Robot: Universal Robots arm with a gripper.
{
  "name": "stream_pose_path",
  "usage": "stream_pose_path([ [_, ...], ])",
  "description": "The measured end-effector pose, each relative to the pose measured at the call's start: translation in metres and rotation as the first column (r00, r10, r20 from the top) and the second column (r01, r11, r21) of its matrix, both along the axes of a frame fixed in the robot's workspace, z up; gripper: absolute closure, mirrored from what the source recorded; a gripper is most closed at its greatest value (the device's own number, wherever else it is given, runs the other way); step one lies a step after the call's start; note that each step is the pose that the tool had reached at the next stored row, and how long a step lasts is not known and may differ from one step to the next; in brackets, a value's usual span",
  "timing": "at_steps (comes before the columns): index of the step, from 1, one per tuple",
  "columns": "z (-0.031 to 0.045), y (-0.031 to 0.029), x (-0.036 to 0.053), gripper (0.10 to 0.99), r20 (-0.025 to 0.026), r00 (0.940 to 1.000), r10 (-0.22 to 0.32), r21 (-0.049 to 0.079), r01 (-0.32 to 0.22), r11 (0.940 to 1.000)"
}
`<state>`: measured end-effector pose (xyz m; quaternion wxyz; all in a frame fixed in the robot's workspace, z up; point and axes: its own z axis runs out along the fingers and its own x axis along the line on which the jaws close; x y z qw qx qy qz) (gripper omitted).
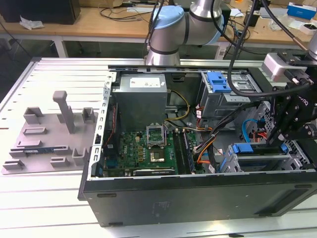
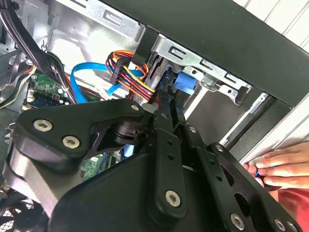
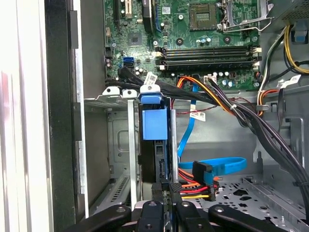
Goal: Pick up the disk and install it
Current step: 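Insert the first disk wire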
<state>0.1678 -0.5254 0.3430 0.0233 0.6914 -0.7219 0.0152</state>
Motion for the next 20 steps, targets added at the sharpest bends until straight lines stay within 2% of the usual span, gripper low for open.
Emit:
stream_pose_path([
  [17,-0.0071,-0.0004,0.0,0.91,0.0,1.0,0.0,0.0,0.0,1.0],
  [19,-0.0017,-0.0004,0.0,0.788,0.0,1.0,0.0,0.0,0.0,1.0],
  [20,0.0027,-0.0004,0.0,0.788,0.0,1.0,0.0,0.0,0.0,1.0],
])
